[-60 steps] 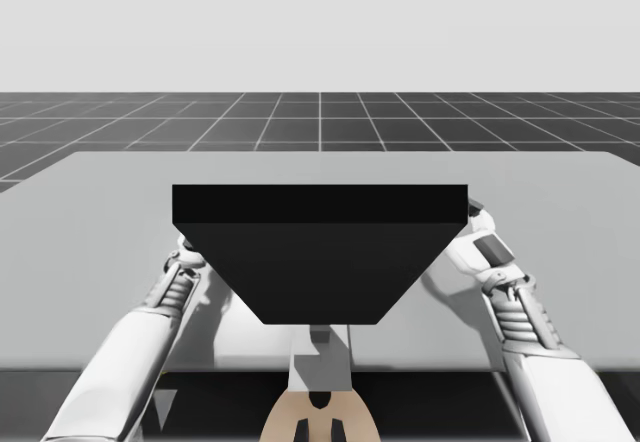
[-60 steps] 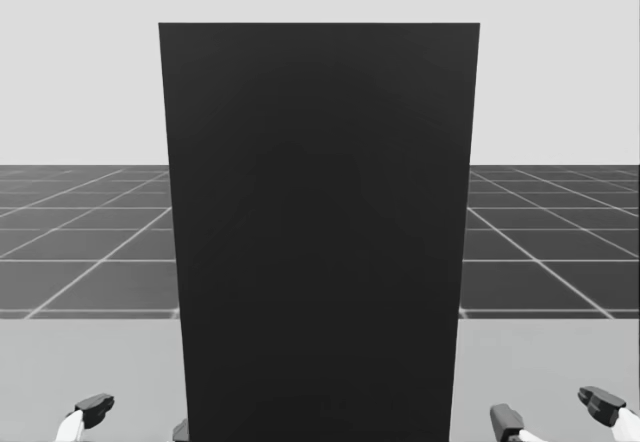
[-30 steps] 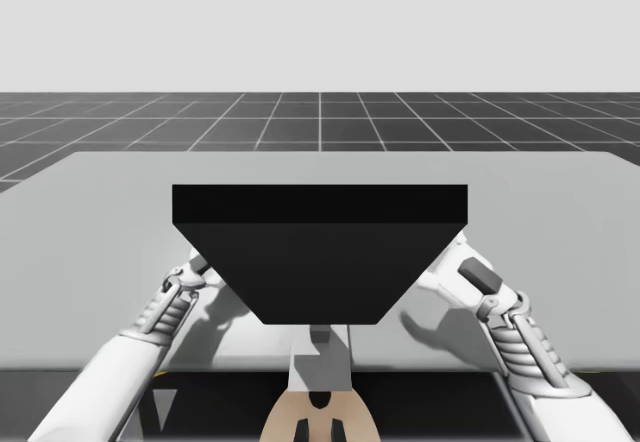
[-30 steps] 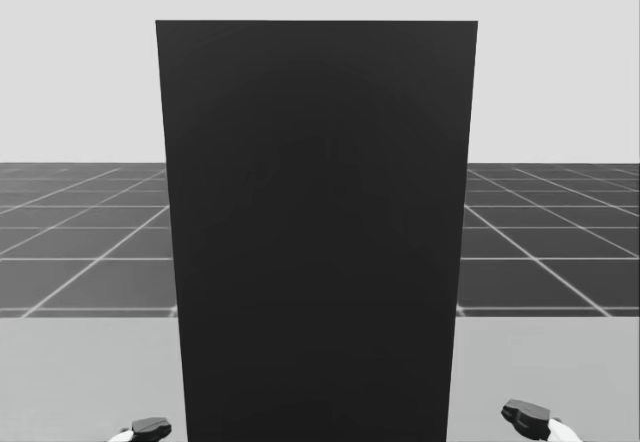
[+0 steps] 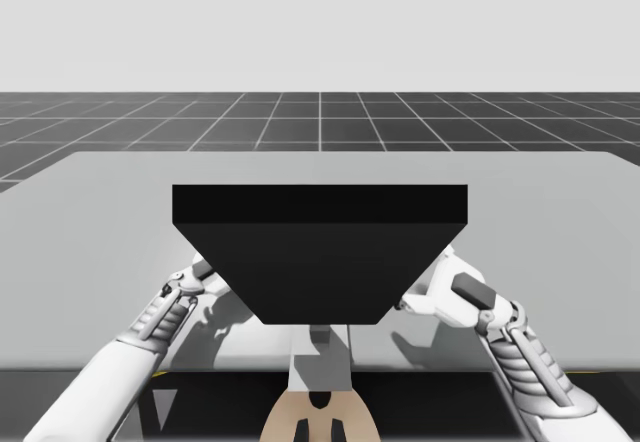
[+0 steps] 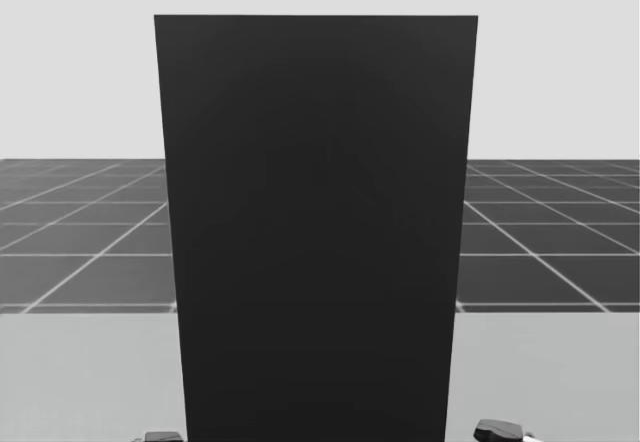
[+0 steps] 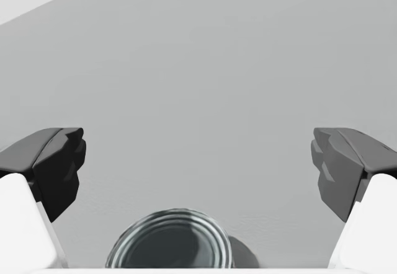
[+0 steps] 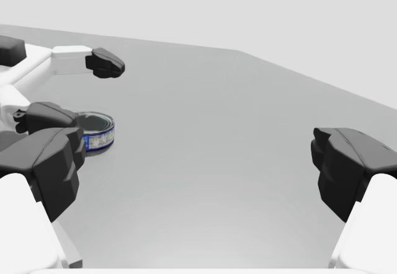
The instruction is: Reach around the screen and pick up the object behind it.
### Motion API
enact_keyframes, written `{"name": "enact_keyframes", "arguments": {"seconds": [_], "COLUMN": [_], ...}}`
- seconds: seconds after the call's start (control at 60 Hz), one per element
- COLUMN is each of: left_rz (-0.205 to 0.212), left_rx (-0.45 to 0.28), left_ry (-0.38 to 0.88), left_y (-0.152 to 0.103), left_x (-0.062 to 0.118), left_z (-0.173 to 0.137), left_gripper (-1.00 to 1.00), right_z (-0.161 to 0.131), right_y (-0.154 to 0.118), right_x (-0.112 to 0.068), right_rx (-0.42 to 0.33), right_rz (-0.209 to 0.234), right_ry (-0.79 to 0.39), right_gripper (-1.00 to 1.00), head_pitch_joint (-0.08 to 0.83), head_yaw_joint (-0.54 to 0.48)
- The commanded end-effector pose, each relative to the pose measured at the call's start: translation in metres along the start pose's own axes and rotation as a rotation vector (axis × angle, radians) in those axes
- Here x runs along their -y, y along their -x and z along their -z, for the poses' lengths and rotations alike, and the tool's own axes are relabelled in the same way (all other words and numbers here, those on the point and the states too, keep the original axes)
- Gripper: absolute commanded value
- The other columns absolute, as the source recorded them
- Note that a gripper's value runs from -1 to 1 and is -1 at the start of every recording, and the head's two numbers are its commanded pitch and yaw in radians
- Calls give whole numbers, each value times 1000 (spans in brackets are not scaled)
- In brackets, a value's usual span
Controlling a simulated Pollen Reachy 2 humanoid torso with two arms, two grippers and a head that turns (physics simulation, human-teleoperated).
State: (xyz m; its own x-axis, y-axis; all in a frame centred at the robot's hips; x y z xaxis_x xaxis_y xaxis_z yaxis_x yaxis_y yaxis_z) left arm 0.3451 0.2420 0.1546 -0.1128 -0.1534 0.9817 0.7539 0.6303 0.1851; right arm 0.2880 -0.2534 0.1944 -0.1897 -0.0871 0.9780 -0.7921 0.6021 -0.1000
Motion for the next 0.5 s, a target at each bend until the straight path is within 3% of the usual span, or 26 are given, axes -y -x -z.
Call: {"name": "enact_keyframes", "arguments": {"seconds": [0.017, 0.333, 0.5], "left_rz": [-26, -58, -73], "left_rx": [-84, -182, -179], "left_ry": [26, 27, 49], "left_y": [4, 14, 27], "left_x": [0, 5, 7], "left_z": [-1, -10, -14], "left_gripper": [-1000, -1000, -1000], "right_z": [0, 1, 1], "right_y": [0, 0, 0], "right_x": [-1, 2, 3], "right_rx": [-2, 4, 8], "right_rz": [-4, -6, -9], "right_ry": [-12, 9, 16], "right_gripper": [-1000, -1000, -1000], "head_pitch_joint": [70, 83, 90], "head_yaw_joint": [-6, -7, 3]}}
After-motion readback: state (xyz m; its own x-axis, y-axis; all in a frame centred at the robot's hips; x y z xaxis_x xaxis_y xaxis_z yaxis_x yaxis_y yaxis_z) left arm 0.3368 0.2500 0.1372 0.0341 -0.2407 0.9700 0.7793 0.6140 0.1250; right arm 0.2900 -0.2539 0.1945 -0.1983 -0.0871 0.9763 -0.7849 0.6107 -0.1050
